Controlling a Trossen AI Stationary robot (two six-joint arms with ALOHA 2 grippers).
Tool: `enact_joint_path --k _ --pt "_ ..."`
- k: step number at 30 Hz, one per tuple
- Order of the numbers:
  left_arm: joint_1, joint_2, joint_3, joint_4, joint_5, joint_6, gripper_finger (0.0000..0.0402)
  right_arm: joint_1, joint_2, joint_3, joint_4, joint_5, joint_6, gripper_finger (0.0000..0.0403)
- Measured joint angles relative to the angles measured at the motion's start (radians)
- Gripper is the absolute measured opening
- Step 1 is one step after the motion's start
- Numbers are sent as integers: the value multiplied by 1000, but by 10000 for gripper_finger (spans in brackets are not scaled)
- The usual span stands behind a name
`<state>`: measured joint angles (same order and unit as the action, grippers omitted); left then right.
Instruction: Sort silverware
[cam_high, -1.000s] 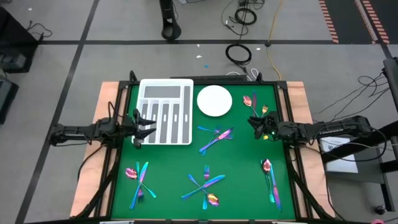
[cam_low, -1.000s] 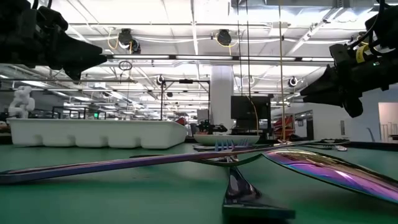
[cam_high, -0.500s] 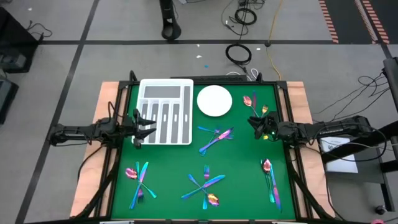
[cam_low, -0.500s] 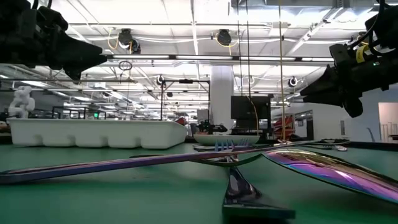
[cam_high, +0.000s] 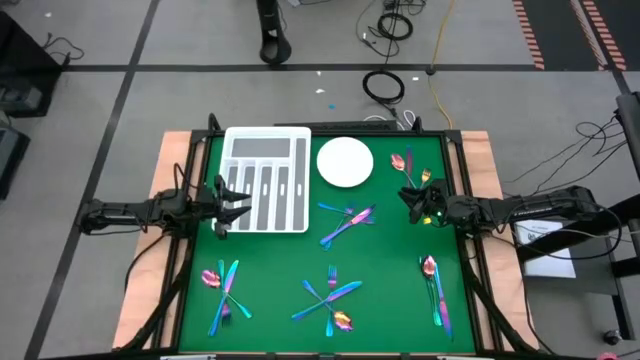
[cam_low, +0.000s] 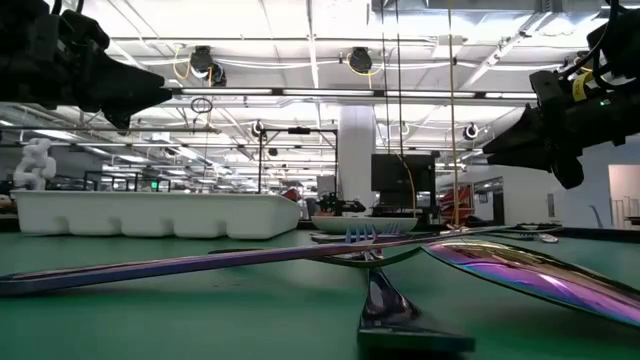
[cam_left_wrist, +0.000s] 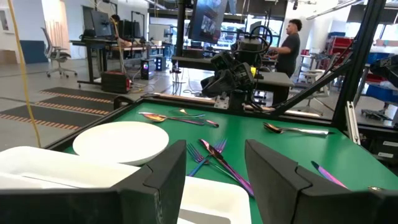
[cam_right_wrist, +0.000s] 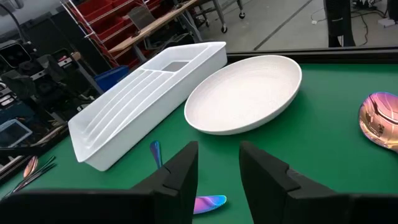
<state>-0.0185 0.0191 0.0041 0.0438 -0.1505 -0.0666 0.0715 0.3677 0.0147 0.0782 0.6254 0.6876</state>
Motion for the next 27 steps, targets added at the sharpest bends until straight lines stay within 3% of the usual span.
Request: enact_joint_path --k 18,21,27 --pt "0 0 0 0 0 3 166 0 0 0 0 0 0 105" --pt "0 0 0 0 0 73 166 0 0 0 2 1 0 105" --pt "0 0 0 0 0 101 166 -7 0 -1 102 28 -58 105"
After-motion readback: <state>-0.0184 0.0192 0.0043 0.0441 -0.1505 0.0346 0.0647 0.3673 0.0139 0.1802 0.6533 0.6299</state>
